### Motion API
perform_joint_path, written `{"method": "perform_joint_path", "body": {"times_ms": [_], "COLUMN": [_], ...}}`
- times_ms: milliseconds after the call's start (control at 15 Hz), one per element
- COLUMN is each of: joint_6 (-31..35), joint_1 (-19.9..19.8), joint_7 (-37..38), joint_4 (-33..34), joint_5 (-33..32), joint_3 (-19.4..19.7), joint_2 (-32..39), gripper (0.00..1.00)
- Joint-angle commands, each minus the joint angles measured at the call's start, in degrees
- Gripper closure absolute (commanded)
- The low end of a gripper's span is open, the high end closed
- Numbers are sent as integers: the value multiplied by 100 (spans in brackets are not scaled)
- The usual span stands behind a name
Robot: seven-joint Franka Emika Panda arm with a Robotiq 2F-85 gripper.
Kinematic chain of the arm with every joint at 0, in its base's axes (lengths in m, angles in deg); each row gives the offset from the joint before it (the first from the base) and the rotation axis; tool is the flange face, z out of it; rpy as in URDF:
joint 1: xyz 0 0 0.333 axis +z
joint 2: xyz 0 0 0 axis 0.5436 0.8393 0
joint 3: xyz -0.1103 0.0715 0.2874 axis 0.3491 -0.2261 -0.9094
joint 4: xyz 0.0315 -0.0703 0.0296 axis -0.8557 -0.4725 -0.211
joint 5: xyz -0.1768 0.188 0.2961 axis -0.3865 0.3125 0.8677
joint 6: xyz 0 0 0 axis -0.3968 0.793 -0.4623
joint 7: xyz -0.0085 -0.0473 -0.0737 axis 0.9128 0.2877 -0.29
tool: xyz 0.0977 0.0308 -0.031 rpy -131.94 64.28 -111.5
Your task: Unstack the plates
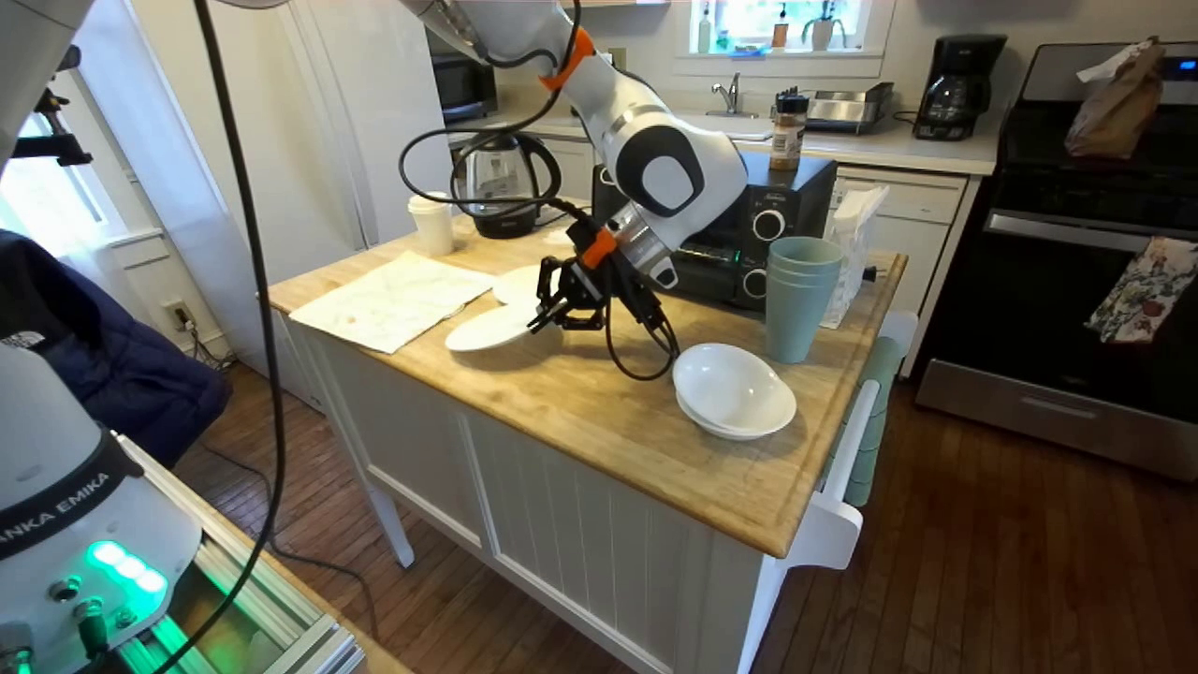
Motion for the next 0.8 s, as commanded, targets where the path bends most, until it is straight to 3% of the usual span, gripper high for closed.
{"method": "perform_joint_path", "body": {"times_ms": [0, 733], "joint_6": [35, 125], "joint_1": [66, 291], "joint_7": [197, 558], "joint_4": [-65, 0], "joint_5": [-131, -146], "joint_3": [39, -11], "joint_2": [-88, 2], "gripper": [99, 99]}}
